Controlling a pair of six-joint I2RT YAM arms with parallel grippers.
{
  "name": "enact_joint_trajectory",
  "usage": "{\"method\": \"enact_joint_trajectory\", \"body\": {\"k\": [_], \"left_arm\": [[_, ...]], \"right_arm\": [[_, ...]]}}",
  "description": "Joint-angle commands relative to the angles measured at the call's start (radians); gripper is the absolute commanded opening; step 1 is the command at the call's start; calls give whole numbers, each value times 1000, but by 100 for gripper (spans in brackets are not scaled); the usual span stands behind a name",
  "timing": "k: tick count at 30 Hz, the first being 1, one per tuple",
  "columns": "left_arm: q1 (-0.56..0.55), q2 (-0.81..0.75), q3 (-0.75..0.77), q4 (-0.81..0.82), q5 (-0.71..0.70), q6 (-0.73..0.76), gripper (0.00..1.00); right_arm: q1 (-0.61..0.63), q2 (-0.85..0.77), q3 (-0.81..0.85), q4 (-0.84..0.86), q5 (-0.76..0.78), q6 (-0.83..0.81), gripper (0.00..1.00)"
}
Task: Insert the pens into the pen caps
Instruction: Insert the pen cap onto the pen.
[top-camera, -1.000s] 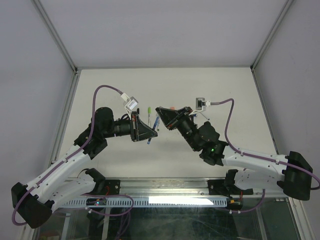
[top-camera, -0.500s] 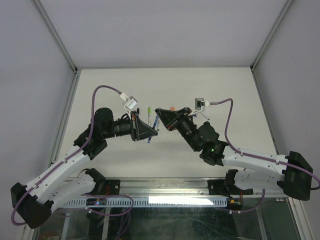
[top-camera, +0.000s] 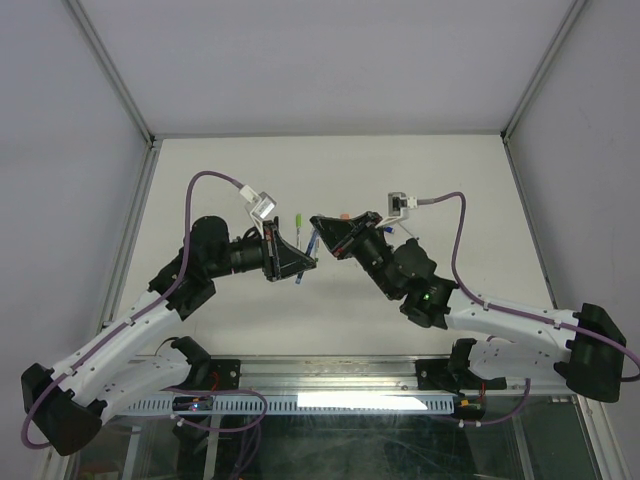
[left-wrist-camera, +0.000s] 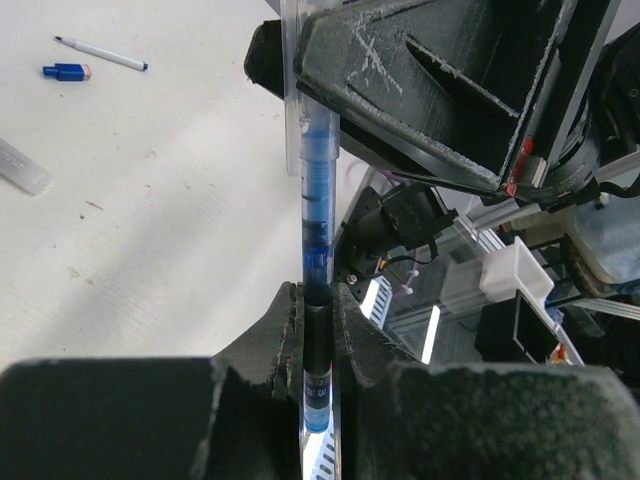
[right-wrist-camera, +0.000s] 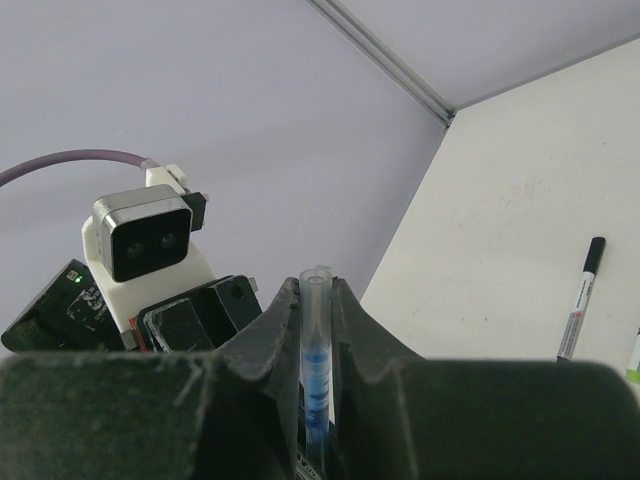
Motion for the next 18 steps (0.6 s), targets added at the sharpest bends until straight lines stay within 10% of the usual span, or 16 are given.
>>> {"method": "enact_joint_trajectory", "body": {"k": [1, 18], "left_arm": [[8, -6, 96, 202, -184, 76, 0], [8, 112, 348, 276, -245, 176, 0]], "right_arm": [[21, -12, 21, -76, -75, 14, 0], [143, 80, 89, -228, -75, 14, 0]]}}
